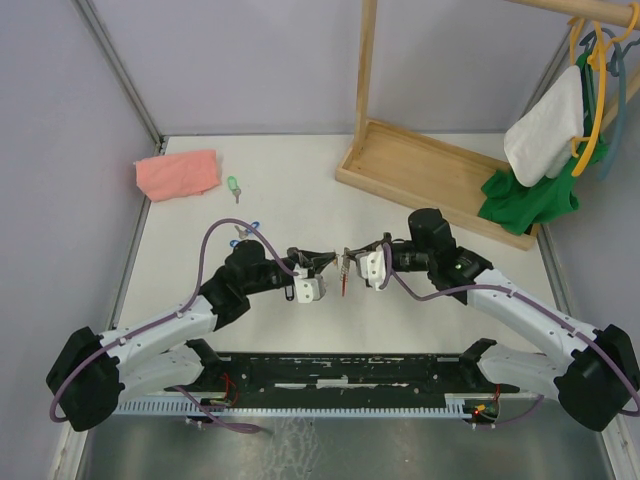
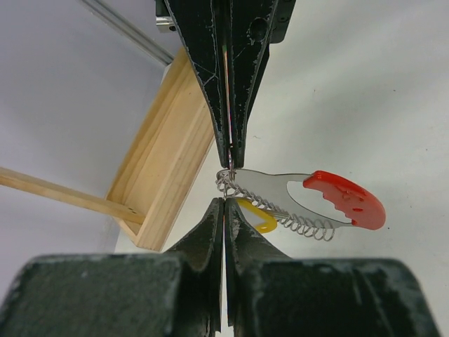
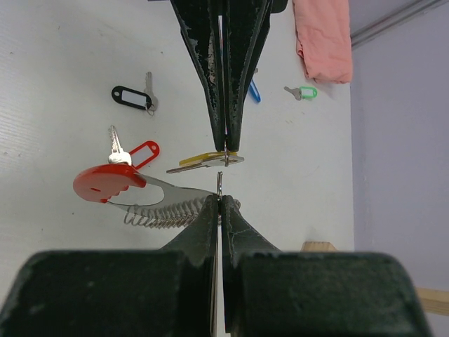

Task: Put the keys on the keyring

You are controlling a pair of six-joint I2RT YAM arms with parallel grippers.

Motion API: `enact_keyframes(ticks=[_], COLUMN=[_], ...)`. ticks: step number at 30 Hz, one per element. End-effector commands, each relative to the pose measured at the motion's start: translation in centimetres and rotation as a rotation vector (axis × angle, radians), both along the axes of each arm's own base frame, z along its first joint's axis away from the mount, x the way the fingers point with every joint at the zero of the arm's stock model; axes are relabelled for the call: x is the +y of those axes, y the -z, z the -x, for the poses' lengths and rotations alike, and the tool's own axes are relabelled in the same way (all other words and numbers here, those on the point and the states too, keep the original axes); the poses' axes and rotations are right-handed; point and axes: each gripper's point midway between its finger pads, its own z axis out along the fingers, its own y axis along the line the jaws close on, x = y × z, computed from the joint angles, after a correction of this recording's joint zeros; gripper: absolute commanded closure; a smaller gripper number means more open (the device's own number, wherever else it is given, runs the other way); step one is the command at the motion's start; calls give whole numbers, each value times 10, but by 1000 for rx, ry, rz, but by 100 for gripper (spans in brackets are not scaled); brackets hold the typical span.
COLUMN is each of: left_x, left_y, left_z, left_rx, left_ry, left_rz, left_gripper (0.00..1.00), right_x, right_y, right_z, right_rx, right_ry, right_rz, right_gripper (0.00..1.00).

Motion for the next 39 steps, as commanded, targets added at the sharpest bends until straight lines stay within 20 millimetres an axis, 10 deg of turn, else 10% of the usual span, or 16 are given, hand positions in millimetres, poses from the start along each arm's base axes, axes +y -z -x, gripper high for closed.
enact_keyframes(ticks=[1, 39], left_x=[-1, -6], left_y=[-8, -14], left_z=[-3, 4], left_rx=[-68, -75], left_ry=[-7, 20], left_rz=[-5, 1], left_gripper=[97, 97], right_x=[4, 7], right_y=[-17, -14], right_z=[-2, 4], right_rx=[-75, -55], right_ry=[-13, -25], right_rz=[-24, -10], right_gripper=[99, 99])
